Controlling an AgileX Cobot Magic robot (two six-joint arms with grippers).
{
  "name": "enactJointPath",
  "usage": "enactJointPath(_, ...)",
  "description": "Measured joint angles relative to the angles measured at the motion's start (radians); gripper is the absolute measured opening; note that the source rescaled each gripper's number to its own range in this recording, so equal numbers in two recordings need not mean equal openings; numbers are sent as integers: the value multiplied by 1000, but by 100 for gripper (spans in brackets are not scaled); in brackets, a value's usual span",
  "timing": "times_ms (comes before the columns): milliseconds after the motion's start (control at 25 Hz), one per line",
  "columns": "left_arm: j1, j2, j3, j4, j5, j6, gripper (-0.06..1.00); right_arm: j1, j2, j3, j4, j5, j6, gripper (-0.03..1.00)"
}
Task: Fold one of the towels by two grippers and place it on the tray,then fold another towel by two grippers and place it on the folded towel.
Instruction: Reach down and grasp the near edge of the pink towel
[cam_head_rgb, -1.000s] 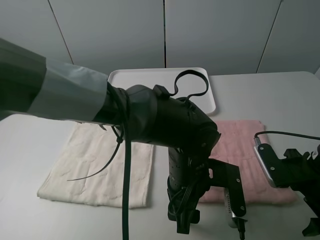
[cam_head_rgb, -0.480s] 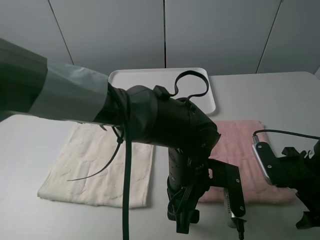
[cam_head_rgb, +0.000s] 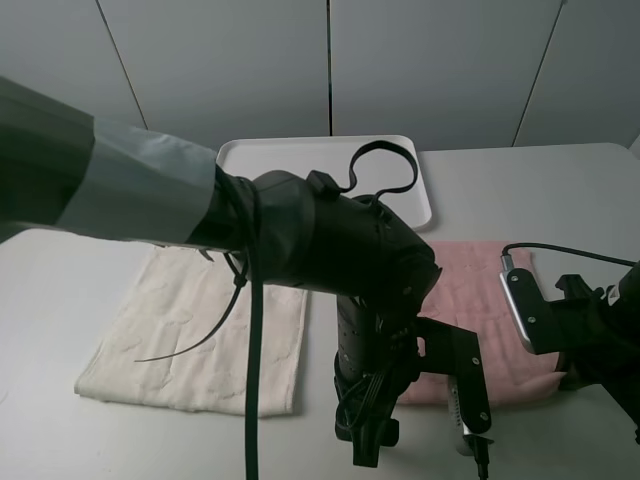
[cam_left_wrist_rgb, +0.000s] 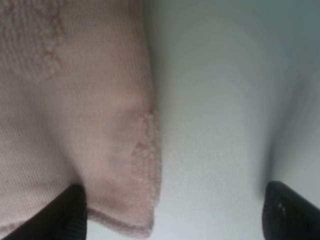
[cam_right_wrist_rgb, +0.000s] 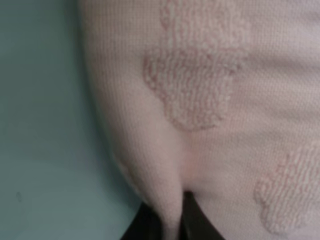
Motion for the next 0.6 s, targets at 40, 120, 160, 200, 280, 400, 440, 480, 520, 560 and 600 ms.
enactJointPath(40,0,0,0,0,0,0,93,0,0,0,0,0,0,1)
enactJointPath(120,0,0,0,0,0,-4,91,0,0,0,0,0,0,1)
enactJointPath(160,0,0,0,2,-5,-9,88,0,0,0,0,0,0,1)
enactJointPath(200,0,0,0,4,-10,-13,84,0,0,0,0,0,0,1)
enactJointPath(280,0,0,0,10,-21,-27,72,0,0,0,0,0,0,1)
enactJointPath(400,0,0,0,11,-34,-53,52,0,0,0,0,0,0,1)
enactJointPath(440,0,2,0,13,-39,-66,49,0,0,0,2,0,0,1)
enactJointPath(480,0,2,0,15,-47,-80,45,0,0,0,7,0,2,1)
enactJointPath(520,0,2,0,15,-55,-96,43,0,0,0,10,0,2,1)
enactJointPath(560,0,2,0,18,-65,-109,41,0,0,0,12,0,2,1)
enactJointPath(600,0,2,0,20,-75,-129,38,0,0,0,14,0,2,1)
